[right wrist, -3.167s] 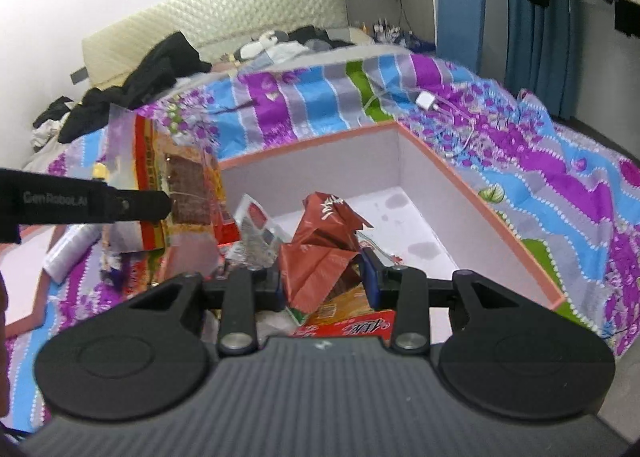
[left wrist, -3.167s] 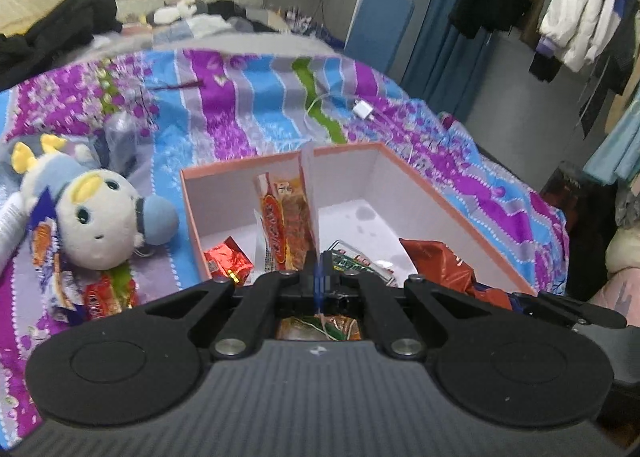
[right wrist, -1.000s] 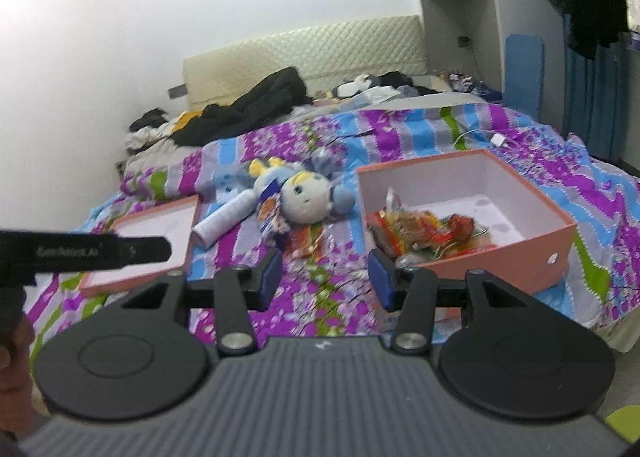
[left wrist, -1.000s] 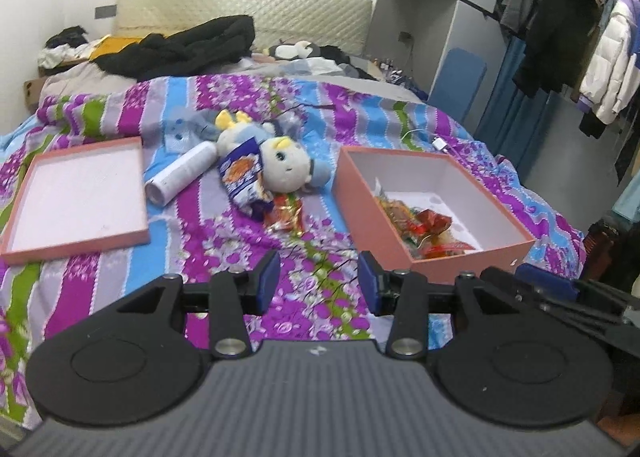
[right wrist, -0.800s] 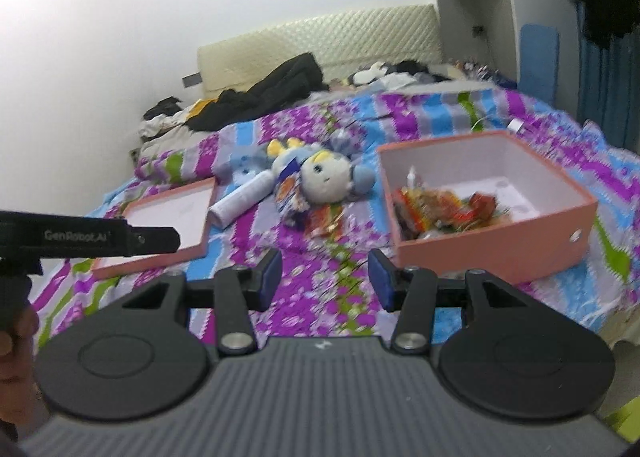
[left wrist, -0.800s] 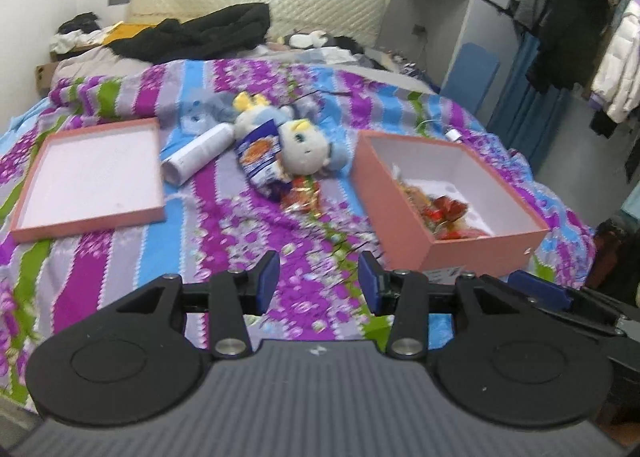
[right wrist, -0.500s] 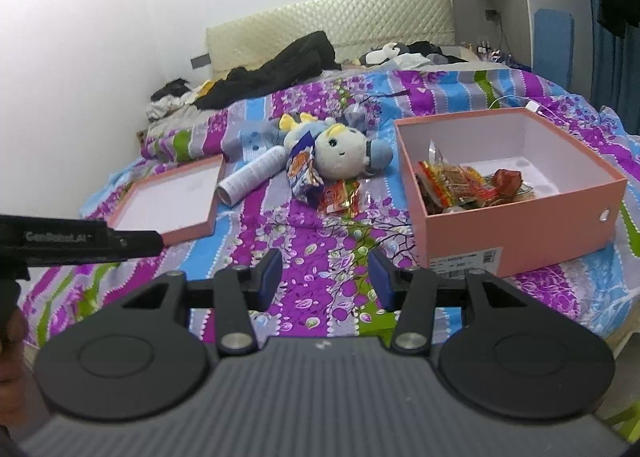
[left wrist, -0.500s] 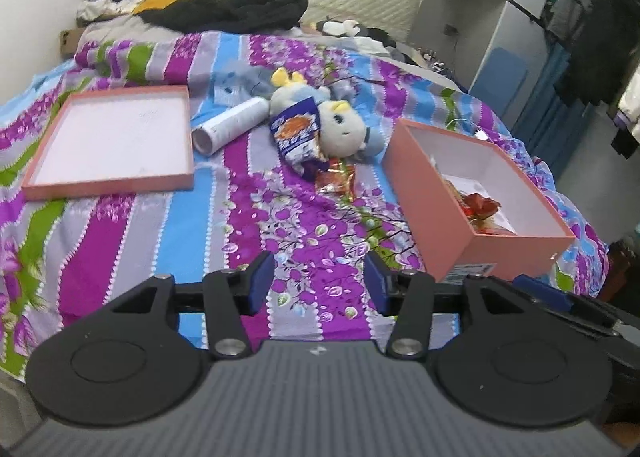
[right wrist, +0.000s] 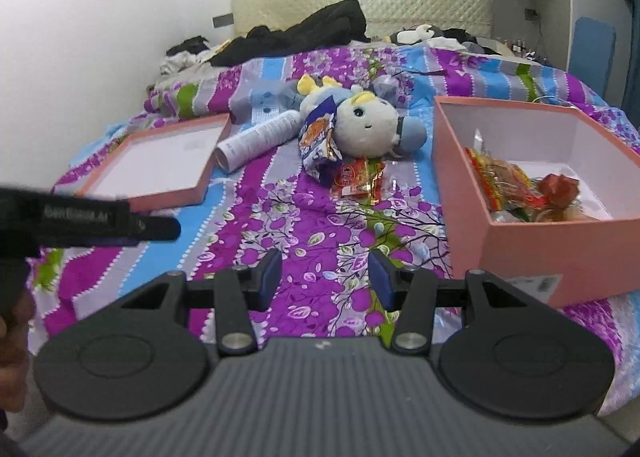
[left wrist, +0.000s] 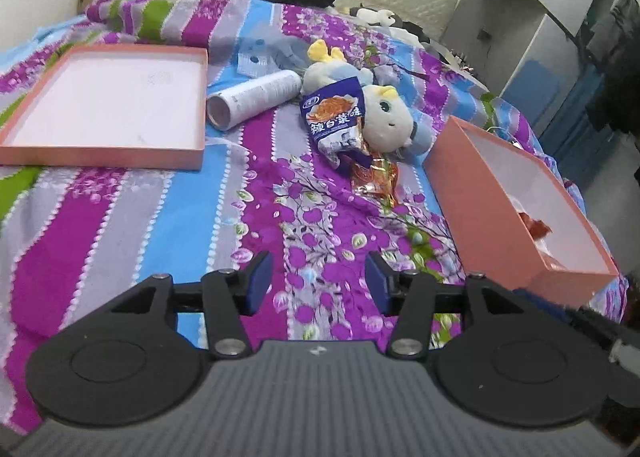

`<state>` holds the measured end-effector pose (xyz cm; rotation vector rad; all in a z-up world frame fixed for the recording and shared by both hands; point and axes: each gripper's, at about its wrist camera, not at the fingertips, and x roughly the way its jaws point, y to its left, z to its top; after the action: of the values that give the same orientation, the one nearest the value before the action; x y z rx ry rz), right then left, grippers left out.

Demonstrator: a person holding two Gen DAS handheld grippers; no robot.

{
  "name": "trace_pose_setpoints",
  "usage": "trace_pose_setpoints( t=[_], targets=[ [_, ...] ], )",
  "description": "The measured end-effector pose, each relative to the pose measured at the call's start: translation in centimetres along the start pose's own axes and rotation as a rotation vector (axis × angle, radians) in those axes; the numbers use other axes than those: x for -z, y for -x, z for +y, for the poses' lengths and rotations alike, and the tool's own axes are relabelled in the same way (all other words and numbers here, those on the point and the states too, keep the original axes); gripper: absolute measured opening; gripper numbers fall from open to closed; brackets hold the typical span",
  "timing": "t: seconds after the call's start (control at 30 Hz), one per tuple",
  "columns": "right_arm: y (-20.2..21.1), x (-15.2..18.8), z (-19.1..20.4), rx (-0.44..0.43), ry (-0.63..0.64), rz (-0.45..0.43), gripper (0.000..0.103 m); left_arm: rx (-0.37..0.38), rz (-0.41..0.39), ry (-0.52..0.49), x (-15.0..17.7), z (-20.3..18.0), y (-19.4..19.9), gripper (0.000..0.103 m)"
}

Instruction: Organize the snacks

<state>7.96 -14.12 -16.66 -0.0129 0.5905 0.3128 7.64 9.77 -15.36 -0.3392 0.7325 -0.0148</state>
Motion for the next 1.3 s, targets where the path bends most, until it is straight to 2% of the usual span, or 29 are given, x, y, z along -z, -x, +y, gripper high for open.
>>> trace_pose_setpoints(
  t=[0.07, 0.17, 0.27, 0.4, 0.43, 0.47, 0.53, 0.67, 0.93, 1.07, 1.17, 1.3],
  targets=[
    [-1.6, -0.2, -0.2, -0.011, -0.005, 0.021, 0.05, -0.018, -0.005, 0.002, -0.8, 0.4, -1.6, 0.057],
    [-3.8, -0.8, -0.3, -0.019, 0.018, 0.013, 0.05, 0.0, -0.015, -0.002, -2.3, 1.0, -3.9, 0.059],
    [-6.5, -1.3, -0.5, -0.028, 0.05, 0.011, 0.05, 0.056, -0.032, 0.009, -3.7, 1.5, -6.5, 0.068],
    [-10.0, -1.9, -0.8, -0.006, 0.096, -0.009, 0.05, 0.11, -0.047, 0.019, -5.4, 1.8, -10.4, 0.07],
    [-10.9, -2.1, -0.8, 0.001, 0.108, -0.011, 0.054, 0.131, -0.041, 0.019, -5.9, 1.8, -11.4, 0.07],
    [-11.9, -2.2, -1.0, -0.002, 0.122, -0.007, 0.067, 0.162, -0.031, 0.026, -6.3, 2.0, -12.4, 0.07],
    [-13.5, -2.6, -1.5, 0.002, 0.129, -0.015, 0.083, 0.217, -0.016, 0.062, -7.3, 2.5, -14.5, 0.07],
    [-16.5, -3.1, -2.3, 0.014, 0.153, -0.006, 0.084, 0.231, -0.014, 0.054, -8.6, 2.8, -18.1, 0.075],
    [-21.8, -4.1, -1.6, 0.011, 0.202, 0.0, 0.084, 0.31, 0.027, 0.095, -11.7, 3.2, -24.4, 0.087],
    [-24.4, -4.5, -1.4, 0.044, 0.211, 0.024, 0.084, 0.34, 0.061, 0.146, -12.6, 3.1, -27.1, 0.087],
    [-25.6, -4.7, -1.4, 0.076, 0.197, 0.043, 0.084, 0.393, 0.091, 0.22, -12.9, 3.3, -28.8, 0.088],
    [-26.3, -5.0, -1.7, 0.082, 0.194, 0.043, 0.084, 0.383, 0.103, 0.272, -13.2, 3.4, -30.5, 0.088]
  ],
)
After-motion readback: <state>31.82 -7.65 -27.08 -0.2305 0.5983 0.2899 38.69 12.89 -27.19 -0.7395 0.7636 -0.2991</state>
